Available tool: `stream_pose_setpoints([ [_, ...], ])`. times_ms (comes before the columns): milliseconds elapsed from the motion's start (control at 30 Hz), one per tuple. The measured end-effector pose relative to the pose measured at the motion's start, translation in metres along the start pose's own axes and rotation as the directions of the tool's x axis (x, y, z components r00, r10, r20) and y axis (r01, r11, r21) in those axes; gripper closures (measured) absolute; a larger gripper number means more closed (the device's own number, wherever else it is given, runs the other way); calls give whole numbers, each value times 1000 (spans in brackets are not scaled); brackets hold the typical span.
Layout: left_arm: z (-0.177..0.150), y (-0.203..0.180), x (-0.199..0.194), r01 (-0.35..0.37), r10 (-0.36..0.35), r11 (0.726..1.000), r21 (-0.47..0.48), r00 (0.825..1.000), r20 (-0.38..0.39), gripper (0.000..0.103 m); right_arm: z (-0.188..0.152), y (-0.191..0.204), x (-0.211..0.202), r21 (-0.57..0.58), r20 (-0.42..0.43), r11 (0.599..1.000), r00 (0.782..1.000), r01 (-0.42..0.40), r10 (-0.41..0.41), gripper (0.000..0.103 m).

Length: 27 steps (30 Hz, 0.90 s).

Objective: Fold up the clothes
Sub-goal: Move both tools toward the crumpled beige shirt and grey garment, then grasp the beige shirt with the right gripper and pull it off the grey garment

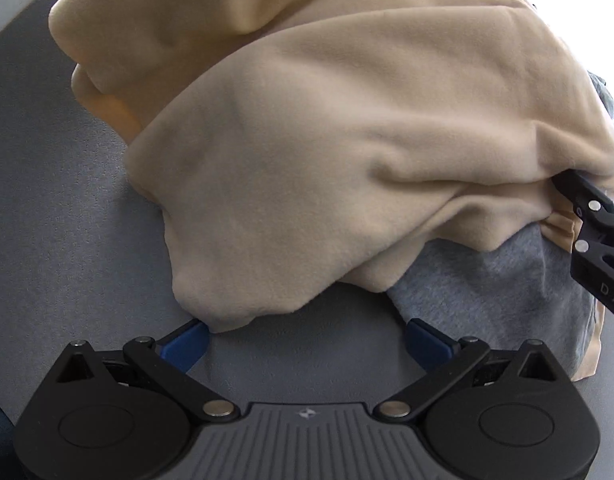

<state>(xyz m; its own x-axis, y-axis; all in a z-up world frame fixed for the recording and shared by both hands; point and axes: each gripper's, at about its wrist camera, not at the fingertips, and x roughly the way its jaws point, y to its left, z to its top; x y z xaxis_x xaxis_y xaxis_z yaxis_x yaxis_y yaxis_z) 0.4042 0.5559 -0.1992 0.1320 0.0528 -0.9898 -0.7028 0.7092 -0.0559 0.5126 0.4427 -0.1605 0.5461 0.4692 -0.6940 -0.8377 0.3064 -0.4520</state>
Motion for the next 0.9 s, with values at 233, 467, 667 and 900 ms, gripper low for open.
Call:
stream_pose_setpoints([
  [233,-4,0,-4,-25,25,999,-22,1000,-1,0,-7,18,-8,-106,48,994,999,15,-10,56],
  [467,-18,-16,-39,-17,17,1000,-7,999,47,0,-19,28,-53,-162,191,961,963,223,-191,92],
  [667,-52,-43,-91,-23,17,999,45,989,145,0,-34,19,-121,-54,343,869,827,491,-446,103],
  [900,-105,-80,-150,-31,-3,991,133,968,250,0,-91,-43,-221,188,261,753,707,630,-657,101],
])
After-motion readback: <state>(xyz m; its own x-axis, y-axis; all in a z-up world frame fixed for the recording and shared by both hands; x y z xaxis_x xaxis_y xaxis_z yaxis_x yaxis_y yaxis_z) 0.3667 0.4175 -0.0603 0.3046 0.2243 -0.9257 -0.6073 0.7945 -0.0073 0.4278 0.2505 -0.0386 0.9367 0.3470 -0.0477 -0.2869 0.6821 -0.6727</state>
